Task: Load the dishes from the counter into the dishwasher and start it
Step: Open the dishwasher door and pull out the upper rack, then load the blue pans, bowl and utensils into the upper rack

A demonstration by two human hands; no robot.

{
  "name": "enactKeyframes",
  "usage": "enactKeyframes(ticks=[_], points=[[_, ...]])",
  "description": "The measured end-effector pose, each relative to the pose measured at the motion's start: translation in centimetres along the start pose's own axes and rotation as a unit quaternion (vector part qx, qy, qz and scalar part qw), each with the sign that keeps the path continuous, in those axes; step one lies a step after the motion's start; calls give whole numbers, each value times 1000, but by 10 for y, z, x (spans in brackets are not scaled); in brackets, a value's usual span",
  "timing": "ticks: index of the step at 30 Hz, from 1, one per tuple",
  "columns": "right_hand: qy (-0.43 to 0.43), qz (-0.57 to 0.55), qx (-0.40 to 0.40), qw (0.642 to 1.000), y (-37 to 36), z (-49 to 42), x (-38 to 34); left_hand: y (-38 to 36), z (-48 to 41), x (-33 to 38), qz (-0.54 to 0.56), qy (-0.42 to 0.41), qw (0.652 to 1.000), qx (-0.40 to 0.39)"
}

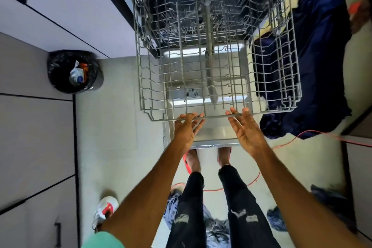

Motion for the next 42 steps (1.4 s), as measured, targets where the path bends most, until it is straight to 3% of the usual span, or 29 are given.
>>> enactKeyframes(ticks=[17,22,26,32,38,42], points=[[-12,-24,15,1000,16,11,14,24,-1,-18,16,28,999,-18],[7,15,47,999,26,13,16,34,2,-14,-8,11,999,43],[20,21,102,994,18,37,18,38,38,5,-137,-14,990,11],[-28,91,199,975,-35,93,25,55,121,56,-301,-23,953,19],[-100,224,86,966,-126,160,44,66,217,103,-331,-44,938,97],[-148,412,-21,899,-181,188,57,75,246,118,-427,-82,896,96]])
Point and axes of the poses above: each hand's wrist, its own z-axis away from the middle knuckle, its own y-axis out of the back of the hand, x = y × z, the point moved 5 cm from there along -z, towards the middle knuckle
